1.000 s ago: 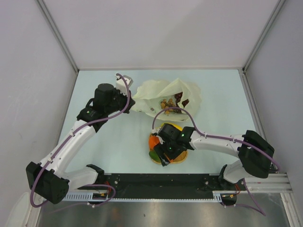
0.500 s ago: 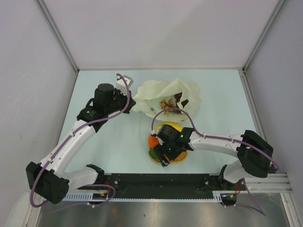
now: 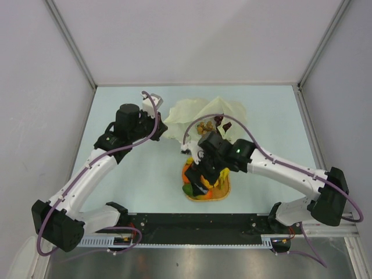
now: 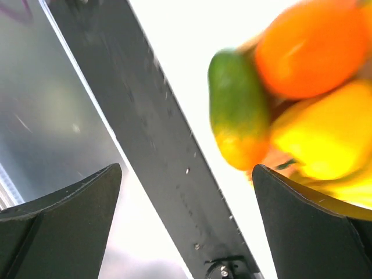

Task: Take the fake fruits out of the plastic bag
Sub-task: Place the fake fruit on the plate, then adjust the plastic bag at the center of the board.

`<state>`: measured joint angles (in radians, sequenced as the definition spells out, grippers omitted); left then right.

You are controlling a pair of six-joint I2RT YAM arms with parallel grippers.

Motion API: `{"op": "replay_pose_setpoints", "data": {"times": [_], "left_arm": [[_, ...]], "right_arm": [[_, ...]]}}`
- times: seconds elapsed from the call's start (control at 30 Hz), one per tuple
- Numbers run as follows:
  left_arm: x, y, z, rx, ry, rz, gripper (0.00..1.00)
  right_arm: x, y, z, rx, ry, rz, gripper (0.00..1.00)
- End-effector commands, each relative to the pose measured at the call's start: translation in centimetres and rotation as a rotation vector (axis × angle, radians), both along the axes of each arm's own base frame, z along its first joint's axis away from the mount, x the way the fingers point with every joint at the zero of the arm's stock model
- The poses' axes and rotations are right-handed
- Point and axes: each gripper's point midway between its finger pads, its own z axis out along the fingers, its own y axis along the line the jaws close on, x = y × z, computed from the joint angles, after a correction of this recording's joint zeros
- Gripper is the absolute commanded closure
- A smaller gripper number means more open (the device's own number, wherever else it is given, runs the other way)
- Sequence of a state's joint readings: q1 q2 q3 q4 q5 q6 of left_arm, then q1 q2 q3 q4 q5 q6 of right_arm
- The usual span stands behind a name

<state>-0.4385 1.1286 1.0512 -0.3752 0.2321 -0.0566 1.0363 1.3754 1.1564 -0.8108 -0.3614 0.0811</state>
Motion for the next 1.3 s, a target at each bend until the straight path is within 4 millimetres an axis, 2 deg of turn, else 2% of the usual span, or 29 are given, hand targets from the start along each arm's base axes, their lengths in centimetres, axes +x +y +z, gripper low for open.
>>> {"op": "replay_pose_setpoints", "data": {"times": [0.0,0.07,0.1,0.13,0.17,0.2,0.27,0.3,0.33,0.37,0.4,0.43,0.47,0.53,0.57,0.63,0.7,0.77,0.8,0.93,1.03,1.13,1.2,1.27], "left_arm": [[-1.9,-0.2,-0.6,-0.064,0.040,-0.018,1.00],[-2.8,0.1,-2.0,-0.057,0.088,-0.014,1.00],[-2.9,0.1,-2.4,-0.053,0.098,-0.014,0.99],[-3.2,0.2,-2.9,-0.046,0.117,-0.018,1.00],[-3.4,0.2,-3.4,-0.044,0.134,-0.014,1.00],[-3.4,0.2,-3.6,-0.042,0.141,-0.013,1.00],[-3.2,0.3,-3.9,-0.022,0.145,-0.015,1.00],[-2.8,0.2,-4.5,-0.005,0.164,-0.013,1.00],[-2.6,0.3,-4.6,0.008,0.169,-0.011,1.00],[-2.2,0.3,-4.3,0.027,0.155,-0.013,1.00],[-1.8,0.3,-4.8,0.043,0.164,-0.014,1.00],[-1.6,0.3,-4.7,0.052,0.151,-0.017,1.00],[-1.4,0.1,-4.6,0.051,0.147,-0.026,1.00],[-1.0,-0.3,-4.6,0.060,0.135,-0.059,1.00],[-0.7,-0.7,-4.0,0.060,0.114,-0.073,1.00],[-0.3,-1.2,-4.1,0.071,0.110,-0.089,1.00],[0.0,-1.5,-4.3,0.100,0.090,-0.116,1.00],[0.3,-1.6,-5.3,0.134,0.108,-0.123,1.00],[0.2,-1.9,-5.3,0.133,0.117,-0.130,1.00],[0.4,-2.9,-4.3,0.136,0.097,-0.167,1.00],[1.7,-3.9,-1.8,0.122,0.031,-0.173,1.00],[2.2,-4.9,-0.7,0.123,-0.010,-0.201,1.00],[2.4,-5.4,0.4,0.117,-0.088,-0.218,1.00],[2.6,-5.2,-0.2,0.140,-0.119,-0.216,1.00]], "right_arm": [[5.9,-0.2,5.4,0.110,-0.085,-0.124,0.00],[9.7,-0.2,6.2,0.138,-0.136,-0.218,0.00],[11.9,-0.3,7.0,0.160,-0.152,-0.274,0.05],[14.6,-1.3,7.2,0.174,-0.167,-0.345,0.08],[16.8,-1.1,6.6,0.183,-0.172,-0.375,0.13],[18.2,-1.3,6.1,0.180,-0.186,-0.396,0.24],[21.5,-2.4,4.6,0.145,-0.253,-0.423,0.37],[22.5,-2.5,2.8,0.107,-0.251,-0.424,0.47],[23.3,-3.1,1.7,0.072,-0.276,-0.404,0.50],[24.5,-4.4,0.6,0.036,-0.288,-0.437,0.51],[25.1,-5.4,-0.5,0.001,-0.287,-0.461,0.51],[25.3,-6.6,-1.8,-0.035,-0.275,-0.481,0.51],[26.4,-9.0,-2.5,-0.064,-0.279,-0.536,0.51],[27.1,-12.1,-3.1,-0.104,-0.282,-0.633,0.50],[28.1,-15.7,-3.7,-0.138,-0.280,-0.750,0.49],[29.0,-19.5,-3.2,-0.172,-0.297,-0.882,0.49],[28.9,-21.4,-2.6,-0.165,-0.283,-0.929,0.48],[27.6,-20.7,-2.1,-0.145,-0.268,-0.876,0.43],[26.9,-19.7,-2.0,-0.144,-0.277,-0.817,0.39],[25.8,-17.4,-0.4,-0.084,-0.317,-0.732,0.36],[26.1,-15.4,1.3,-0.024,-0.383,-0.677,0.36],[26.6,-13.2,2.2,0.037,-0.423,-0.636,0.36],[27.0,-12.6,1.5,0.039,-0.414,-0.636,0.37],[28.0,-12.5,0.8,0.048,-0.406,-0.664,0.39]]}}
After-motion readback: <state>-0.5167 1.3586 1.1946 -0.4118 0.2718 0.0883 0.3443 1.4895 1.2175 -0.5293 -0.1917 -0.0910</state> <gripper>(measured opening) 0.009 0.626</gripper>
